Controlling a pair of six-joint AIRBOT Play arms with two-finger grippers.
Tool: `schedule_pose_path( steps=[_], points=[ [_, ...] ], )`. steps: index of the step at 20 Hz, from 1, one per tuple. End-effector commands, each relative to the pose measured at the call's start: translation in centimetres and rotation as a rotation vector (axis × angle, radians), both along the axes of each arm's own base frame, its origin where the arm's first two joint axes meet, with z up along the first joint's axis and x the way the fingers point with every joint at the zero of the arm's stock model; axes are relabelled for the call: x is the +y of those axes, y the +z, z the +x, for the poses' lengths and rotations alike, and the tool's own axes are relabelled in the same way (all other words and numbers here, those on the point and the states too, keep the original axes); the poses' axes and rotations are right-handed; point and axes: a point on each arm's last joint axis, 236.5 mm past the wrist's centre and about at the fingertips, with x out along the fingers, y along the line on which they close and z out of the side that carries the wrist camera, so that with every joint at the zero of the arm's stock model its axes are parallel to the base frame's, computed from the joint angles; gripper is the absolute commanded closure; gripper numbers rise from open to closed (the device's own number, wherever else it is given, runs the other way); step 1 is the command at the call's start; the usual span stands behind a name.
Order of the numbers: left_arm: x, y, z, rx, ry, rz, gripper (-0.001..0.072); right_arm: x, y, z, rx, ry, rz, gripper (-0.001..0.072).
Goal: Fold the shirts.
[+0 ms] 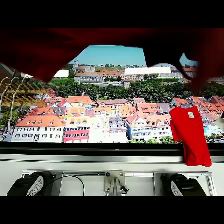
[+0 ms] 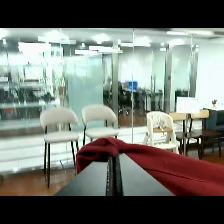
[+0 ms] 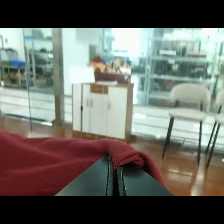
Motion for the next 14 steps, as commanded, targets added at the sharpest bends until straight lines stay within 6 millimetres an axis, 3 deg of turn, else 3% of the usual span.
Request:
schedule_pose_path(
  steps=[1,4,6,10,12,14],
  points=[
    [1.3,-1.9,-2.8,0.072,0.125,0.068,0.0677,-1.6,-2.2,-4.2,0.097,-0.062,-0.032,0.0653],
    [4.9,-6.2,0.2,0.248,0.277,0.111,0.0675,-1.2,-7.3,-2.4,0.320,-0.051,-0.077,0.0653],
    [6.8,-9.8,2.6,0.373,0.340,0.134,0.0675,-0.9,-12.0,-0.4,0.544,-0.039,-0.069,0.0654],
    [8.4,-21.9,7.9,0.738,0.331,0.162,0.0675,-1.1,-24.2,5.3,1.048,-0.081,-0.044,0.0653],
    [8.9,-29.2,10.3,0.925,0.307,0.155,0.0675,-1.6,-30.3,9.8,1.173,-0.123,-0.052,0.0653],
    [9.3,-36.2,12.3,1.106,0.291,0.107,0.0675,-0.7,-36.0,15.2,1.218,-0.116,-0.004,0.0653]
  ],
)
